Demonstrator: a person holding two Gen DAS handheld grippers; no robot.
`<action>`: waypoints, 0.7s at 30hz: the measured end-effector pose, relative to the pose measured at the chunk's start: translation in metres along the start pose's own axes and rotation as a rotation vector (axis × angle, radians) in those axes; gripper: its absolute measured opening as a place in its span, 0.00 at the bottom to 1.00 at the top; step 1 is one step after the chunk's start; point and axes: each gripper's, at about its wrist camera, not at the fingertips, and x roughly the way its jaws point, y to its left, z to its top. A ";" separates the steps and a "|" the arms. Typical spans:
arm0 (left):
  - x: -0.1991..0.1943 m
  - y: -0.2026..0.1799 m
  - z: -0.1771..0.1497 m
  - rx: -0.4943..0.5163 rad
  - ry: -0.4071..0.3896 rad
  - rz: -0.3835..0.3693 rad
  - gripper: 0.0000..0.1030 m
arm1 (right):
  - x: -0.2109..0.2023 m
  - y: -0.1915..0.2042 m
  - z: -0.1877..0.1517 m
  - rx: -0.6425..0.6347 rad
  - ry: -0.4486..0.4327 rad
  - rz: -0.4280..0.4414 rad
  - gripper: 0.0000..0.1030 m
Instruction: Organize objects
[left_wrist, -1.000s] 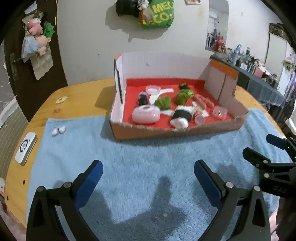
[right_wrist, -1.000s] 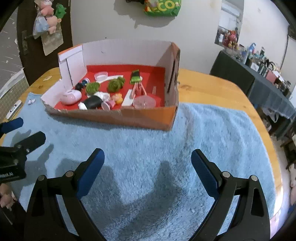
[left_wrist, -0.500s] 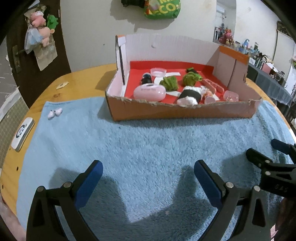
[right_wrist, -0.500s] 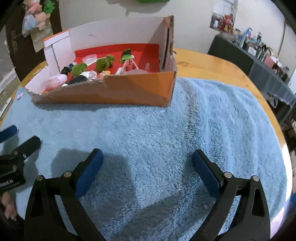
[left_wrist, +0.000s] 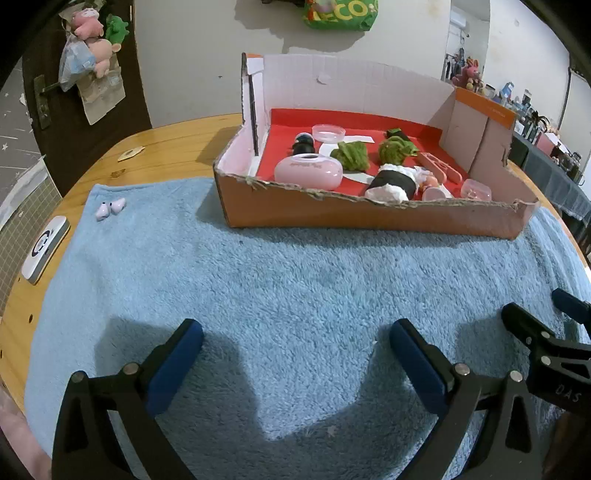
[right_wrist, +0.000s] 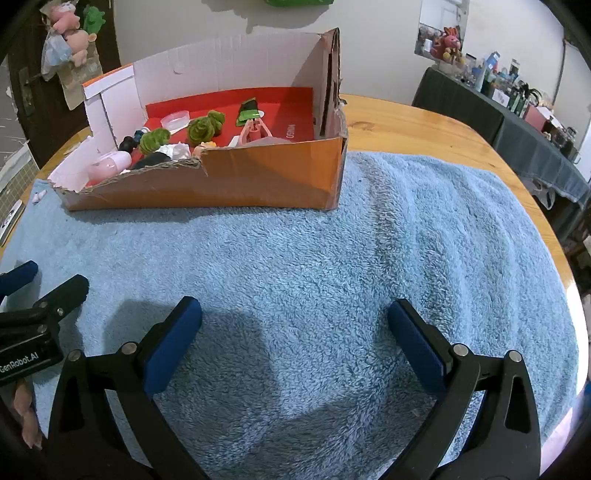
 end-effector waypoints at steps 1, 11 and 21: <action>0.000 0.000 0.000 0.000 0.000 0.000 1.00 | 0.000 0.000 0.001 0.001 0.001 0.000 1.00; 0.000 -0.001 0.000 -0.003 -0.006 0.002 1.00 | -0.001 0.000 0.001 0.005 0.001 -0.004 1.00; 0.000 -0.001 0.000 -0.003 -0.006 0.001 1.00 | -0.001 0.000 0.001 0.005 0.001 -0.004 1.00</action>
